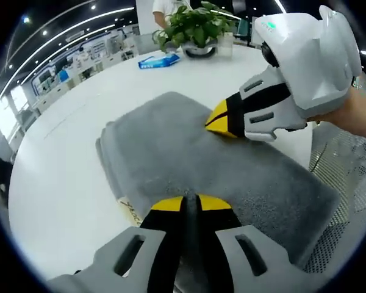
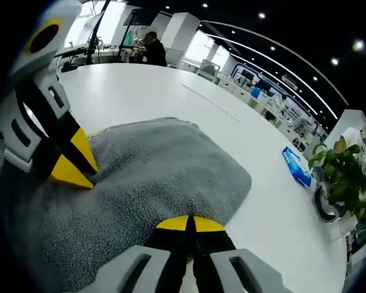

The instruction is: Open the folded towel by lifting each exposed corner and separating the folded layers until the towel lies flat within the target outline without major curled edges

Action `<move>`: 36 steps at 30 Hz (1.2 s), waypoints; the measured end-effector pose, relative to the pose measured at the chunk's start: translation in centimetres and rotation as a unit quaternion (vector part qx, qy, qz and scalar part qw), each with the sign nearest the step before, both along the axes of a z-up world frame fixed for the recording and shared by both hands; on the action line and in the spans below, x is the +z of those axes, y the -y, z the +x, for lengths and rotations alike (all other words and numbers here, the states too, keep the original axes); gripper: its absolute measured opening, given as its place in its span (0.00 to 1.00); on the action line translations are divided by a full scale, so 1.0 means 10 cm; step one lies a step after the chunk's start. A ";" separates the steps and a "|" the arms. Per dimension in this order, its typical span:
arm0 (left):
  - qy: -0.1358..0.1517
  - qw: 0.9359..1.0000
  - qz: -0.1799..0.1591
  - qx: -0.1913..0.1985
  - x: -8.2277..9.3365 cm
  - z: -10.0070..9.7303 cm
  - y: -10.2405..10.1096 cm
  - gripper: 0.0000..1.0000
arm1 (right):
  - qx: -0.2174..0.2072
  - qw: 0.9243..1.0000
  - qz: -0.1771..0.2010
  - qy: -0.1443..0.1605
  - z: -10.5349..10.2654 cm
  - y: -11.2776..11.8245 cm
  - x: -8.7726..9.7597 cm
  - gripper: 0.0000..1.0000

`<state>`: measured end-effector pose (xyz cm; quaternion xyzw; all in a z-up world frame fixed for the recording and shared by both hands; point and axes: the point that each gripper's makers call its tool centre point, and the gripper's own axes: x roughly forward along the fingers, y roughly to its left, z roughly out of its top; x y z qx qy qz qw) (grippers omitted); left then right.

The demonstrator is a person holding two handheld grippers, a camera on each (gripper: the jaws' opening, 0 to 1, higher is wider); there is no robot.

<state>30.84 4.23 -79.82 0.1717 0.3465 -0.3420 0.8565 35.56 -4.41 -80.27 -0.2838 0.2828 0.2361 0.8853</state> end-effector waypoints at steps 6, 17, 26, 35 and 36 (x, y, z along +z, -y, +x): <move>0.003 1.000 -0.001 0.000 0.00 0.00 0.00 0.07 | -0.001 1.000 0.001 0.007 0.01 0.00 0.01 0.00; 0.008 1.000 -0.003 0.001 0.01 -0.01 0.00 0.07 | -0.004 1.000 0.012 0.011 0.00 0.00 0.01 0.00; 0.006 1.000 -0.003 0.002 0.01 0.00 0.00 0.07 | -0.003 1.000 0.010 0.017 0.01 0.00 0.01 0.00; 0.008 1.000 -0.001 0.003 0.01 -0.01 0.00 0.07 | -0.004 1.000 0.009 0.018 0.01 0.00 0.02 0.00; 0.009 1.000 -0.002 0.002 0.01 -0.01 0.00 0.07 | -0.004 1.000 0.009 0.018 0.01 0.01 0.01 0.00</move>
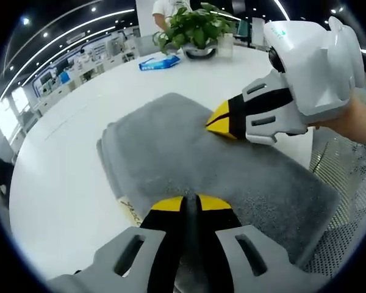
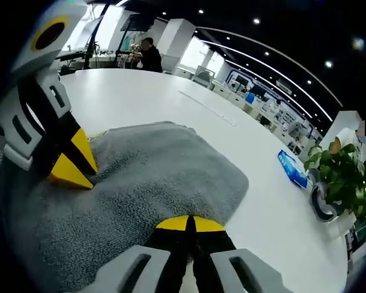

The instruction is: Open the folded towel by lifting each exposed corner and separating the folded layers until the towel lies flat within the target outline without major curled edges

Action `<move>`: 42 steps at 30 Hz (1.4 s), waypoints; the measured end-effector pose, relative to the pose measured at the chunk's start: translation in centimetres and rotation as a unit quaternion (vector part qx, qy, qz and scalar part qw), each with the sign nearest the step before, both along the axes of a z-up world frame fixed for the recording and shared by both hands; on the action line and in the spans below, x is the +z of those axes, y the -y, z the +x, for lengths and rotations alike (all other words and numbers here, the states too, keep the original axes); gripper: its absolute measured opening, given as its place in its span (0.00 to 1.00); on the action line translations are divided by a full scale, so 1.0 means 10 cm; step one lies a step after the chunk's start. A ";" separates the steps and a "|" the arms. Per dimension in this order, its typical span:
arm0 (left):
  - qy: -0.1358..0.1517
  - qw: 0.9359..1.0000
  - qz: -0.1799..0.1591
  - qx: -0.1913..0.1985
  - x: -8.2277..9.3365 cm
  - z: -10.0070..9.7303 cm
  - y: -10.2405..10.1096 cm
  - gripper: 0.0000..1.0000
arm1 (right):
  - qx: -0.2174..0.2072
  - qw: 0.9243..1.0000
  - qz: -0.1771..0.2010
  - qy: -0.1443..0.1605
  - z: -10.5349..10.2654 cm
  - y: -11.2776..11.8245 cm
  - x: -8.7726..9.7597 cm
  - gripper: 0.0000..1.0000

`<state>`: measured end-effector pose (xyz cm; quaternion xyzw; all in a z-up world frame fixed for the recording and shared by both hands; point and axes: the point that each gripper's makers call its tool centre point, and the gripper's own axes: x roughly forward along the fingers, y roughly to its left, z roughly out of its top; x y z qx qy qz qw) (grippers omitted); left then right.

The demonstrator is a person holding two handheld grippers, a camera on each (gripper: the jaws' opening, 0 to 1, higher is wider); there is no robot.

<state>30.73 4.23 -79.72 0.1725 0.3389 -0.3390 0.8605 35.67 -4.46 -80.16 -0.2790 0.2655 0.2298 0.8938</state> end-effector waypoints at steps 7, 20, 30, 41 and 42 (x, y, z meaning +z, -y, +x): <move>-0.001 1.000 -0.004 0.002 0.01 0.01 -0.01 0.07 | 0.007 1.000 0.002 -0.015 -0.02 0.02 0.05 0.00; 0.035 0.990 -0.092 0.102 0.43 0.32 -0.21 0.22 | -0.015 0.997 0.072 -0.037 -0.37 0.08 0.40 0.13; 0.003 0.990 -0.031 0.135 0.16 0.30 -0.46 0.21 | -0.021 0.996 0.083 -0.041 -0.51 0.06 0.47 0.13; -0.021 0.992 -0.044 0.117 0.08 0.22 -0.39 0.04 | -0.012 0.995 0.092 -0.039 -0.57 -0.02 0.47 0.13; -0.019 0.992 -0.044 0.117 0.08 0.22 -0.39 0.04 | -0.009 0.995 0.094 -0.040 -0.57 -0.04 0.47 0.12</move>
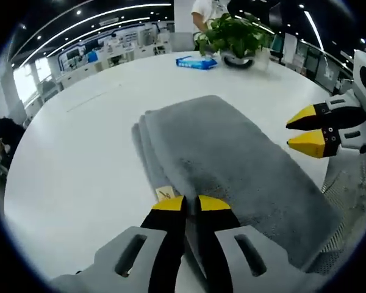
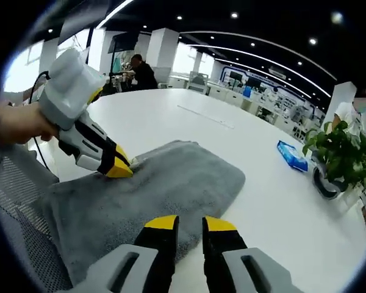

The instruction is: Open the folded towel by lifting each exposed corner and separating the folded layers until the towel lies flat within the target outline without major curled edges

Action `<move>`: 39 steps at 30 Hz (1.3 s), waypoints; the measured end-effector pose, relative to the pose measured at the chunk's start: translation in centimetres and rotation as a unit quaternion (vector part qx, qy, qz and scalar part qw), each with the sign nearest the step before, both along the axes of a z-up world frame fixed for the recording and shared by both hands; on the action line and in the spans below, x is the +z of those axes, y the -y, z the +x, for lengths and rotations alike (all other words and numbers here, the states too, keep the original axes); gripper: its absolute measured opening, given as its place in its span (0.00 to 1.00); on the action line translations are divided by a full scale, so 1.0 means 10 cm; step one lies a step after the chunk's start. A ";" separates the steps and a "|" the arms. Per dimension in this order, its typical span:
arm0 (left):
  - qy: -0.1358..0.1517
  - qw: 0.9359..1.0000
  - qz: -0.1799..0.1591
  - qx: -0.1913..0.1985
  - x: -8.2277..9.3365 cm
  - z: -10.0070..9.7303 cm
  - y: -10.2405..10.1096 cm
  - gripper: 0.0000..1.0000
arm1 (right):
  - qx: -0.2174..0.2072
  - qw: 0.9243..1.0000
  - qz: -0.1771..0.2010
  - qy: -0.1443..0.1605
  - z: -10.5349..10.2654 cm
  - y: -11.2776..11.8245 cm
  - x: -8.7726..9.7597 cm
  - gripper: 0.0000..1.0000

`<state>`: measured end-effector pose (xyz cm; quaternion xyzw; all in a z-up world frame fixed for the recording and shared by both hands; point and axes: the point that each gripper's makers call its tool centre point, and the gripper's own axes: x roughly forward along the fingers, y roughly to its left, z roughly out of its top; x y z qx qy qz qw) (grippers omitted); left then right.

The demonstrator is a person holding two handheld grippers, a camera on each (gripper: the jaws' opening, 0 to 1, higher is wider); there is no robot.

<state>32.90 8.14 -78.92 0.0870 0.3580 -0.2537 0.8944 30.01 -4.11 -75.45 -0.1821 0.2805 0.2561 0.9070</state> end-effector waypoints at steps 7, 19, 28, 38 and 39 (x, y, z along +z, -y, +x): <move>0.032 0.997 0.047 -0.045 0.04 -0.02 0.05 0.04 | 0.004 1.000 0.021 0.023 0.06 -0.04 0.13 0.12; 0.030 0.996 -0.082 -0.012 0.30 0.05 0.18 0.03 | 0.007 0.998 0.054 0.024 0.09 0.07 0.34 0.10; 0.031 0.994 -0.093 -0.036 0.33 0.00 0.33 0.03 | -0.006 0.987 0.150 -0.049 0.21 -0.22 0.23 0.09; 0.113 0.976 0.056 -0.175 0.26 -0.15 0.64 0.03 | -0.016 0.961 0.247 -0.123 0.28 -0.60 0.01 0.09; 0.118 0.969 0.079 -0.202 0.20 -0.19 0.69 0.03 | -0.020 0.958 0.250 -0.138 0.26 -0.61 -0.01 0.09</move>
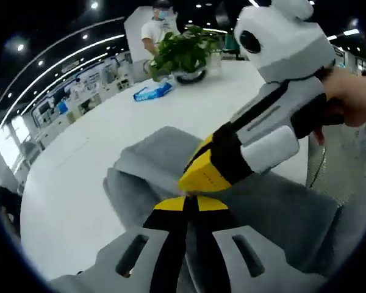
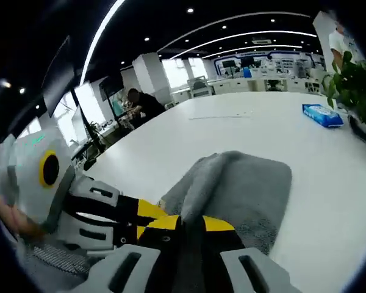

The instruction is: Open the folded towel by lifting each exposed corner and separating the folded layers until the towel lies flat within the target outline without major curled edges

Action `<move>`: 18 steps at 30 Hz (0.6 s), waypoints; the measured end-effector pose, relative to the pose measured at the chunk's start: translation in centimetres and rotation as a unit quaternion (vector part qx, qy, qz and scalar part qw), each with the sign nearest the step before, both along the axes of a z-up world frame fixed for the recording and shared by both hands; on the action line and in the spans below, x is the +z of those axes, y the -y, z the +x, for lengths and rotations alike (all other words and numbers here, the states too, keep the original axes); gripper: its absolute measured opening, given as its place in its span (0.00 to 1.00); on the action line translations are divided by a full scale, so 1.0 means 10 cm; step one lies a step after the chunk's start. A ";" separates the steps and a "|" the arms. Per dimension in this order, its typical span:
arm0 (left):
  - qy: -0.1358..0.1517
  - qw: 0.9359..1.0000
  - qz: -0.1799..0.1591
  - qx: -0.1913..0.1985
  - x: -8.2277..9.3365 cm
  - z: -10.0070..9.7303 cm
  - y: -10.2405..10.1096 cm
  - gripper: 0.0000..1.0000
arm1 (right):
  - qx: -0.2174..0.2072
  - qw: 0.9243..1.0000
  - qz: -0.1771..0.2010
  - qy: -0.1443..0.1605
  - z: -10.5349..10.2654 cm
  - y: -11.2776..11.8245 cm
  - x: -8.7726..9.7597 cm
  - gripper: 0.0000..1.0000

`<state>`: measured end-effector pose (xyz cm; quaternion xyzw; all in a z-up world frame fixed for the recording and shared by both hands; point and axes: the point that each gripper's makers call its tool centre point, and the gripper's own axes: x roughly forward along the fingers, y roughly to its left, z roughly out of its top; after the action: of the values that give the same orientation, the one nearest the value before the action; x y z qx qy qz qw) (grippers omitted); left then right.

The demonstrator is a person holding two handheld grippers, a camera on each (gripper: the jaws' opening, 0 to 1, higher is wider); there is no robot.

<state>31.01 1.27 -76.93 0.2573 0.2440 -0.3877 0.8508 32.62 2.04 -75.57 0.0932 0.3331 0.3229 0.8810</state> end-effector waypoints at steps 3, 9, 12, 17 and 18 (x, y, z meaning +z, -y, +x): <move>0.015 0.997 0.052 -0.055 -0.13 -0.09 0.09 0.03 | -0.005 1.000 -0.015 -0.021 0.01 0.01 -0.15 0.09; 0.056 0.989 0.101 -0.091 -0.20 -0.11 0.11 0.04 | -0.020 0.998 -0.055 -0.016 0.04 0.17 -0.23 0.09; 0.059 0.989 0.102 -0.093 -0.20 -0.11 0.11 0.04 | -0.021 0.997 -0.064 -0.022 0.01 0.21 -0.27 0.12; 0.095 0.977 0.146 -0.125 -0.20 -0.12 0.13 0.04 | -0.015 0.998 -0.043 -0.053 -0.05 0.16 -0.34 0.08; 0.099 0.975 0.150 -0.129 -0.21 -0.12 0.13 0.04 | -0.018 0.997 -0.042 -0.059 -0.05 0.16 -0.36 0.07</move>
<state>29.80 -0.07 -79.04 0.4482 0.1790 -0.4260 0.7652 32.13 0.40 -79.21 0.0810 0.3964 0.2865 0.8685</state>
